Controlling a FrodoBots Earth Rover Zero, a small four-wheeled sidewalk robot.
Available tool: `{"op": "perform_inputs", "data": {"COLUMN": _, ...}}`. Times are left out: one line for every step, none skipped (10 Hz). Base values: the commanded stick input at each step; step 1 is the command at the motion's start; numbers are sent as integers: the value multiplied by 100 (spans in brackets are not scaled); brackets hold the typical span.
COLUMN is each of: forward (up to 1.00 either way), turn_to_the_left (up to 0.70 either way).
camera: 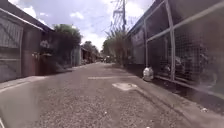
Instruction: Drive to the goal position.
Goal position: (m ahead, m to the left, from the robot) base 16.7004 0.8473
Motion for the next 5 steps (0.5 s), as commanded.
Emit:
{"op": "perform_inputs", "data": {"forward": 70, "turn_to_the_left": 0}}
{"op": "perform_inputs", "data": {"forward": 70, "turn_to_the_left": 0}}
{"op": "perform_inputs", "data": {"forward": 70, "turn_to_the_left": 0}}
{"op": "perform_inputs", "data": {"forward": 70, "turn_to_the_left": 0}}
{"op": "perform_inputs", "data": {"forward": 70, "turn_to_the_left": 0}}
